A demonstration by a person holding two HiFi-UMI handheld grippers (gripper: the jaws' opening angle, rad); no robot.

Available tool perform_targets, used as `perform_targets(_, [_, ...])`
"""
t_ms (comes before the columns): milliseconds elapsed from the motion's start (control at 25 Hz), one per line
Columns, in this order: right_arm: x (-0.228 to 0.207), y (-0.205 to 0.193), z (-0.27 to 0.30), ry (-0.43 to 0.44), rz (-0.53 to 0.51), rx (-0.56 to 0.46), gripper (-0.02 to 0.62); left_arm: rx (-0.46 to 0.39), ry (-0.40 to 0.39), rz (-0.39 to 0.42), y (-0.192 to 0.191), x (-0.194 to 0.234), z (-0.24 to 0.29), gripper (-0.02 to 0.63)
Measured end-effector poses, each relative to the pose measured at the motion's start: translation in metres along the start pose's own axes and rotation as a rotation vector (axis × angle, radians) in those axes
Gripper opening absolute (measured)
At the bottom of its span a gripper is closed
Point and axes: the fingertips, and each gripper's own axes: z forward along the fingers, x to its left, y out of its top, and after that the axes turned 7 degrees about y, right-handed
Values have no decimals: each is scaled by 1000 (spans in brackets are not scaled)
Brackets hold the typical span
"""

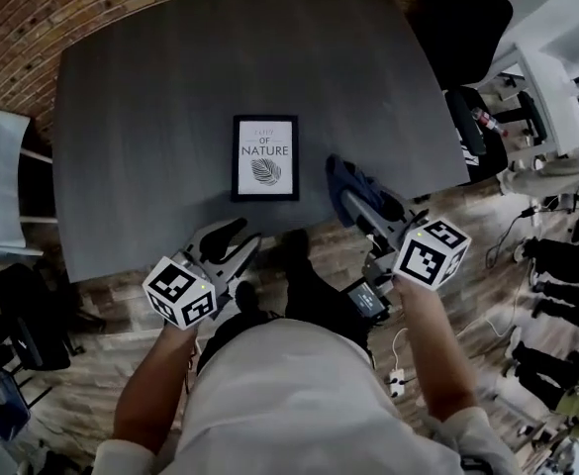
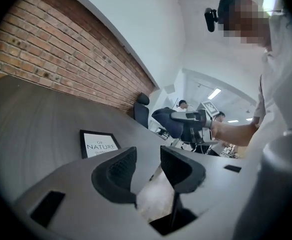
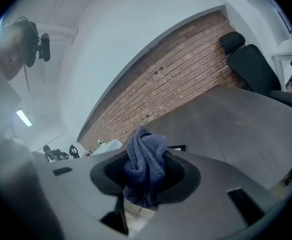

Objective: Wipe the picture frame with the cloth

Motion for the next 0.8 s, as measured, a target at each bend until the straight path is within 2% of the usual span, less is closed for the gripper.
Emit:
perform_targets(160, [-36,26,44,90,-8,86,137,74,129,49,-5,32,40,165])
perform_targets(400, [-78,44,103,199,-18,186,135,211,251,131,-22,67,86,178])
perform_targets(560, [-100,45,143,234,14,240,135,299,296,180,-33,83,99,193])
perform_targets(680, [-112,41,171,230,36,264,135,331,303,209,-38,94,105,192])
perform_targets(720, [-116,40,180,225,48,266,135,337,310,215,-39,97,106,175])
perform_targets(800, [-124,39,195,215,77,265,135,353,328,226,-40,103,109,99])
